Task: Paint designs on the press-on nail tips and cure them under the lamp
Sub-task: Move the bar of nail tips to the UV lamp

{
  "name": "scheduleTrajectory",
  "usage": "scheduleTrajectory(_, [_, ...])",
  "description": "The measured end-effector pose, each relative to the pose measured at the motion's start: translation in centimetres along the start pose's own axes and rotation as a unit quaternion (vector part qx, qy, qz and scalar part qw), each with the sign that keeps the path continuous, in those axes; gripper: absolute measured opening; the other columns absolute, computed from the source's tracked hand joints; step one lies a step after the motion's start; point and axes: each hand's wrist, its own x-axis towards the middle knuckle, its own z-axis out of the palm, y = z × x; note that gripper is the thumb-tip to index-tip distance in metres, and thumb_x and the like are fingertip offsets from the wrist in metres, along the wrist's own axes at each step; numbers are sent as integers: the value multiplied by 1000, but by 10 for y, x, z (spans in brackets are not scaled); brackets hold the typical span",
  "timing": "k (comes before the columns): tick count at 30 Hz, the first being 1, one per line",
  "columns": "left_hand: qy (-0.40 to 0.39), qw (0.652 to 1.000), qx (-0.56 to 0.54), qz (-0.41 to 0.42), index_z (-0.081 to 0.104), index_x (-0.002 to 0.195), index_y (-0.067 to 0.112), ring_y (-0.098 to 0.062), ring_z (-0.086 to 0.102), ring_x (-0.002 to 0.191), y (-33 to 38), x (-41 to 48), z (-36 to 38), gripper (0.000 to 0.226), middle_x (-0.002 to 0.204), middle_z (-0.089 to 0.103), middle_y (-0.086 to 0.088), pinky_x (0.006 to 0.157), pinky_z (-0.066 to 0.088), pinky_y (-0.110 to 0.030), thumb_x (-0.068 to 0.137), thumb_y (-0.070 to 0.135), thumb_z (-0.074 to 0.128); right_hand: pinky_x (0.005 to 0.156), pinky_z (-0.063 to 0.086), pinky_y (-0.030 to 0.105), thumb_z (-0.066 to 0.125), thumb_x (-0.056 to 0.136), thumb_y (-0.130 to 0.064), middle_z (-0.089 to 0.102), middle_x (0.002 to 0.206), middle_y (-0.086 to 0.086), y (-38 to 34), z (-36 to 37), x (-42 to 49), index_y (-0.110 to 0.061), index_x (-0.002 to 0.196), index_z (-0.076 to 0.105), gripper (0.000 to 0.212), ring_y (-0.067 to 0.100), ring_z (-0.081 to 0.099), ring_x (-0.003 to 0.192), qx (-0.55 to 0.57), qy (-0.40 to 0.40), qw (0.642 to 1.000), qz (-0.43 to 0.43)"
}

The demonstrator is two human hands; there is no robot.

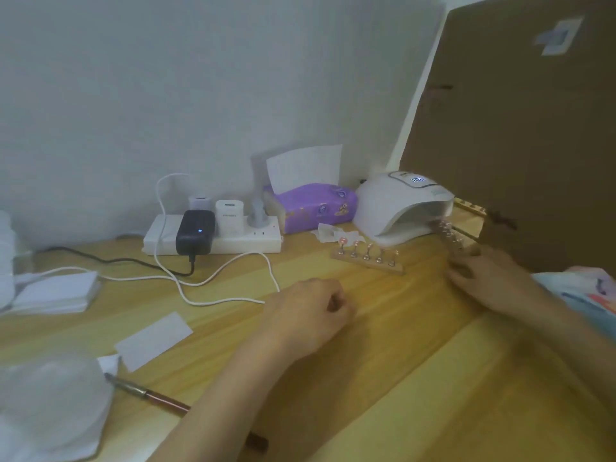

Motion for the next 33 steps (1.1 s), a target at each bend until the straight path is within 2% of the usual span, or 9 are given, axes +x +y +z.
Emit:
scheduleTrajectory(5, [6, 1000, 8, -4, 53, 89, 30, -15, 53, 92, 0, 0, 2, 21, 91, 55, 13, 68, 33, -29, 97, 49, 48, 104, 32, 41, 43, 102, -37, 45, 135, 25, 7, 5, 12, -15, 135, 57, 42, 41, 36, 129, 6, -8, 999, 53])
scheduleTrajectory(9, [7, 1000, 5, -6, 50, 84, 33, -15, 50, 88, 1, 0, 1, 19, 86, 52, 13, 66, 32, -30, 97, 47, 48, 105, 33, 46, 38, 103, -35, 38, 140, 29, 8, 9, 29, -15, 149, 39, 50, 43, 31, 130, 14, -6, 996, 82])
scheduleTrajectory(12, [7, 1000, 6, -8, 50, 83, 34, -15, 51, 88, 1, -1, 0, 20, 87, 53, 14, 66, 32, -30, 97, 48, 48, 107, 31, 48, 35, 104, -34, 27, 152, 28, 9, 10, 43, -8, 140, 47, 46, 46, 26, 133, -13, -17, 996, 90])
scheduleTrajectory(16, [8, 1000, 5, -9, 51, 84, 33, -14, 50, 87, 1, -1, 1, 20, 83, 52, 14, 65, 32, -30, 97, 47, 48, 103, 34, 49, 38, 101, -31, 32, 144, 29, 4, 12, 58, -9, 125, 57, 38, 43, 25, 132, 11, -5, 995, 95])
scheduleTrajectory(21, [2, 1000, -1, -9, 52, 85, 33, -14, 51, 86, -2, 0, 1, 19, 79, 51, 17, 59, 31, -28, 97, 48, 49, 102, 36, 48, 36, 101, -26, 39, 141, 21, 5, 20, 55, -25, 143, 47, 43, 39, 30, 130, 4, 42, 998, 39])
scheduleTrajectory(28, [-3, 1000, 0, -14, 53, 85, 34, -14, 54, 87, -3, 3, 1, 20, 80, 54, 17, 61, 32, -28, 97, 50, 48, 90, 41, 43, 48, 96, -21, 53, 133, 11, 23, 24, 58, -18, 136, 53, 40, 34, 42, 121, 31, 84, 994, -63])
scheduleTrajectory(30, [-3, 1000, -1, -15, 53, 85, 34, -14, 54, 87, -3, 3, 1, 21, 79, 54, 17, 62, 32, -29, 97, 50, 48, 91, 41, 44, 45, 98, -27, 55, 133, 11, 27, 27, 65, -20, 134, 53, 38, 35, 44, 121, 24, 88, 995, -34])
scheduleTrajectory(33, [-5, 1000, -4, -15, 54, 85, 34, -13, 52, 85, -2, 3, 0, 21, 77, 52, 18, 58, 31, -27, 97, 50, 48, 96, 36, 47, 38, 100, -37, 52, 135, 17, 26, 27, 71, -19, 131, 52, 39, 39, 39, 125, 28, 55, 996, 72])
